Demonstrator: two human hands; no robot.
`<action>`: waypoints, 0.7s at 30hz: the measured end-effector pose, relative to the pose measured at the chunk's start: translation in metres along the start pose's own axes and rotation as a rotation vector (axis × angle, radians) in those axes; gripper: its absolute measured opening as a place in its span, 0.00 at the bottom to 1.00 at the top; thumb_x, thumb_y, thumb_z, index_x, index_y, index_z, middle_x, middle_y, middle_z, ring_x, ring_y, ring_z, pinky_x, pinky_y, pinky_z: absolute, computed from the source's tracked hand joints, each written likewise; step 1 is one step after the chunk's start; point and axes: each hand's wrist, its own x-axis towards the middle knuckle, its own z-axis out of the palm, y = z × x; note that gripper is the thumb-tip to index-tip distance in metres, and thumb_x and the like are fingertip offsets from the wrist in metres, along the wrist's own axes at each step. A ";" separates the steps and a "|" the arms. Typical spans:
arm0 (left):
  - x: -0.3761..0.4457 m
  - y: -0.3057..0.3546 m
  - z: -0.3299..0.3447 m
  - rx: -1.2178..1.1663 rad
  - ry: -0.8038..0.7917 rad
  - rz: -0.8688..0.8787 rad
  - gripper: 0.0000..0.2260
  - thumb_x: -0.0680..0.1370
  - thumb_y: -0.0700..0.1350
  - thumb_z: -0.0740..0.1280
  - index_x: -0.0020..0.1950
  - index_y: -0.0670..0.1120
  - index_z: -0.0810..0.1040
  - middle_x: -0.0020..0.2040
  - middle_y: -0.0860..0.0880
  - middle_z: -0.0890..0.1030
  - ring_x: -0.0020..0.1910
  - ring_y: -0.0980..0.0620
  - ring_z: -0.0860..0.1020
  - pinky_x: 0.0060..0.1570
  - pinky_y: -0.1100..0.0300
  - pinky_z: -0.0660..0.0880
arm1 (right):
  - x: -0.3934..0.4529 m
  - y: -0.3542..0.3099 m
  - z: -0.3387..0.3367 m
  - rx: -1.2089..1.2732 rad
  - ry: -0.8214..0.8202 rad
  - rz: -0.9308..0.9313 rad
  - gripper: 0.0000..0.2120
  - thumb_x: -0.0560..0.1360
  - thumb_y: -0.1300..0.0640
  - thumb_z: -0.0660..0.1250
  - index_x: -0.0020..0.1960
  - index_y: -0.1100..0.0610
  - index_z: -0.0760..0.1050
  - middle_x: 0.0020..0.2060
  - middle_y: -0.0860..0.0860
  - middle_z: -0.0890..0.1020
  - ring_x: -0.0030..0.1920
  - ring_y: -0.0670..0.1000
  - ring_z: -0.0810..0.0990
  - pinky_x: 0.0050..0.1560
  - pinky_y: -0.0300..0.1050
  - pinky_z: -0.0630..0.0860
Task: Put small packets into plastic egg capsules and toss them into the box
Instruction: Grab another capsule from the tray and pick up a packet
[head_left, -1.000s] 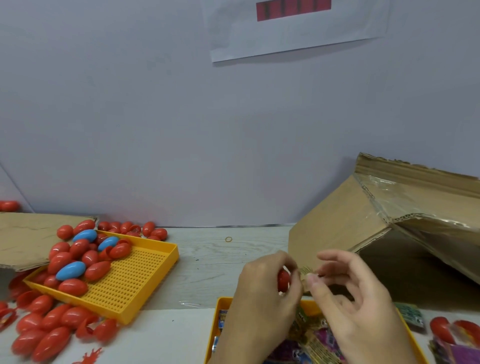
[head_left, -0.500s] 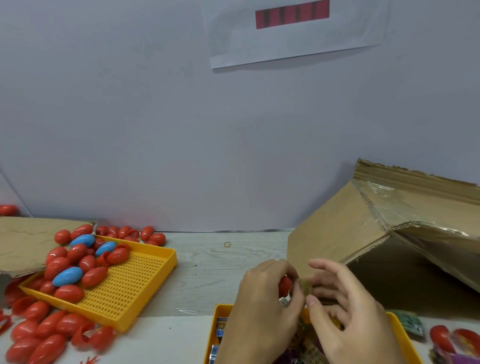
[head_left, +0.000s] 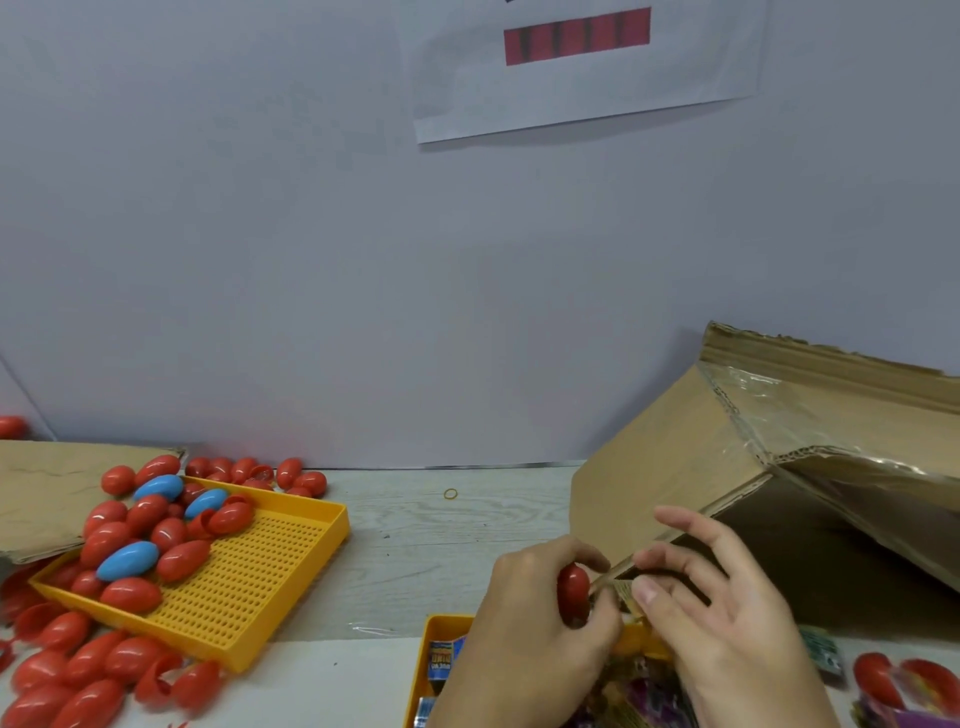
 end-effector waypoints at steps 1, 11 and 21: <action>0.000 0.001 -0.001 -0.054 -0.019 -0.044 0.05 0.72 0.50 0.68 0.47 0.55 0.81 0.37 0.51 0.80 0.37 0.57 0.78 0.40 0.65 0.75 | 0.001 -0.001 0.000 0.066 -0.002 0.001 0.25 0.70 0.79 0.64 0.52 0.50 0.77 0.34 0.53 0.82 0.35 0.48 0.80 0.35 0.34 0.78; 0.002 0.011 -0.013 -0.407 -0.178 -0.204 0.04 0.69 0.49 0.69 0.38 0.51 0.82 0.29 0.56 0.76 0.28 0.59 0.73 0.33 0.66 0.71 | 0.002 -0.008 0.002 0.452 -0.137 0.098 0.24 0.58 0.74 0.64 0.49 0.57 0.81 0.32 0.57 0.79 0.32 0.52 0.77 0.27 0.37 0.75; 0.002 0.005 -0.012 -0.681 -0.372 -0.322 0.13 0.65 0.54 0.78 0.39 0.47 0.80 0.30 0.47 0.72 0.28 0.52 0.69 0.32 0.61 0.69 | 0.004 -0.006 0.002 0.612 -0.106 0.188 0.19 0.61 0.72 0.62 0.47 0.59 0.81 0.31 0.55 0.78 0.31 0.50 0.78 0.37 0.41 0.79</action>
